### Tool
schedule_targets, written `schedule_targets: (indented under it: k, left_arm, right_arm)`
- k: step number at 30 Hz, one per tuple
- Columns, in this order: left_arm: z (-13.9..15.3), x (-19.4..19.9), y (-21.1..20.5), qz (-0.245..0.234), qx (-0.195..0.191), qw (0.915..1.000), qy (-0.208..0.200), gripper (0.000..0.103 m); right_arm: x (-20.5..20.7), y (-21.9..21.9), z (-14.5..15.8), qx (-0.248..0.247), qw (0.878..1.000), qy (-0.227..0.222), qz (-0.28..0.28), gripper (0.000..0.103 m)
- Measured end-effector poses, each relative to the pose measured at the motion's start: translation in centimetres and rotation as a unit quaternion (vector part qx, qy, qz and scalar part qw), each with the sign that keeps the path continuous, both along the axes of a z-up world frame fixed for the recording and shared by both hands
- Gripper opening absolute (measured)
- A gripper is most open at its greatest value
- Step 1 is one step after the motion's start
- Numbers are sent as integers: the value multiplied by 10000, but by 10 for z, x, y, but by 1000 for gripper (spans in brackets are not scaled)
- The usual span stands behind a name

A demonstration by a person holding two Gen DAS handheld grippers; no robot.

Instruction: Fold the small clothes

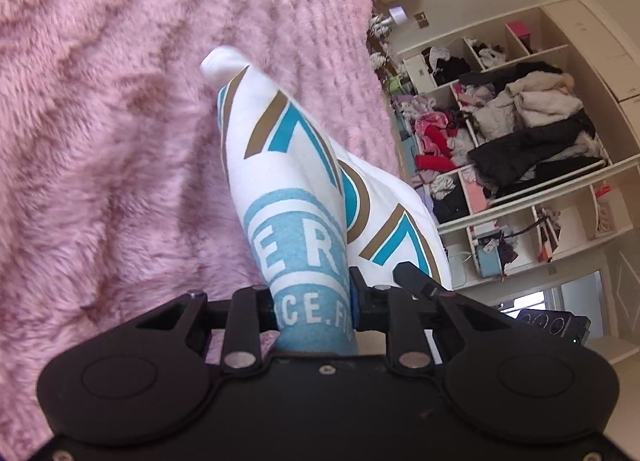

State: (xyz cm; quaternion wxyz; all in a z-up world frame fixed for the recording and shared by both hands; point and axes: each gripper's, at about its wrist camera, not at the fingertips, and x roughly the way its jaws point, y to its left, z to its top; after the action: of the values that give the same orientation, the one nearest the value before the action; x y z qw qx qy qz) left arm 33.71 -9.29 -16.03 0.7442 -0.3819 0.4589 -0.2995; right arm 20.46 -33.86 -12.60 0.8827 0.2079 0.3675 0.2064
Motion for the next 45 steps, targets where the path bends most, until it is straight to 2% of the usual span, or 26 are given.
schedule_targets:
  k: [5, 9, 11, 13, 14, 17, 18, 19, 20, 21, 23, 24, 26, 28, 31, 33, 34, 36, 38, 39, 40, 42, 45]
  left_arm:
    - [47, 0, 63, 405, 175, 9979, -483, 21]
    - [93, -10, 132, 943, 320, 9900, -1002, 21]
    - [102, -18, 167, 1246, 429, 9856, -1064, 22]
    - [89, -20, 192, 1440, 483, 9853, -784, 22]
    - [70, -19, 206, 1555, 475, 9851, -554, 22]
    - [-14, -16, 239, 1805, 310, 9814, 577, 22]
    - [-40, -17, 244, 1823, 351, 9787, 880, 22]
    - [-66, -21, 247, 1838, 482, 9750, 1153, 28]
    - [-83, -26, 251, 1816, 388, 9757, 1165, 35]
    - [-93, -34, 257, 1901, 114, 9759, 1067, 38]
    - [-101, -49, 270, 2055, -423, 9732, 937, 41]
    - [-100, -58, 274, 2075, -530, 9730, 859, 48]
    - [-95, -77, 278, 2035, -566, 9745, 759, 58]
    - [-91, -97, 276, 1930, -576, 9761, 814, 72]
    - [-83, -125, 269, 1719, -541, 9800, 849, 79]
    - [-90, -139, 257, 1619, -667, 9794, 1008, 79]
    - [-97, -142, 252, 1567, -715, 9787, 1121, 78]
    - [-100, -145, 243, 1566, -611, 9798, 1086, 73]
    - [-101, -146, 242, 1693, -642, 9766, 1162, 55]
    - [-101, -147, 241, 1745, -740, 9738, 1257, 26]
    - [-99, -147, 241, 1758, -826, 9719, 1331, 11]
    - [-86, -151, 246, 1801, -876, 9723, 1201, 9]
    - [-65, -161, 248, 1755, -793, 9762, 1000, 9]
  right_arm:
    - [23, 66, 37, -179, 9975, -468, 499, 30]
    - [43, 123, 61, 235, 9913, -944, 887, 30]
    - [51, 148, 63, 430, 9876, -1063, 1068, 30]
    - [66, 172, 49, 588, 9871, -819, 1246, 30]
    - [76, 184, 32, 637, 9876, -592, 1308, 30]
    - [99, 210, -36, 525, 9898, 458, 1240, 30]
    - [100, 216, -59, 335, 9898, 695, 1200, 29]
    - [100, 222, -79, 49, 9887, 884, 1207, 28]
    - [95, 223, -96, -140, 9886, 925, 1176, 28]
    - [90, 218, -104, -78, 9898, 825, 1162, 29]
    - [85, 199, -107, 330, 9897, 885, 1076, 38]
    - [83, 189, -105, 474, 9886, 953, 1064, 44]
    - [76, 172, -100, 552, 9843, 1053, 1305, 48]
    - [61, 158, -95, 578, 9782, 1241, 1560, 52]
    - [33, 139, -94, 378, 9749, 1270, 1791, 54]
    - [23, 132, -101, 384, 9705, 1477, 1868, 54]
    - [18, 130, -104, 454, 9693, 1534, 1869, 54]
    - [12, 133, -107, 498, 9699, 1531, 1829, 54]
    - [14, 140, -107, 559, 9707, 1559, 1742, 55]
    - [14, 144, -104, 550, 9727, 1549, 1641, 52]
    - [14, 148, -100, 509, 9749, 1504, 1559, 38]
    - [15, 154, -88, 516, 9756, 1469, 1546, 24]
    - [6, 159, -60, 348, 9785, 1255, 1601, 20]
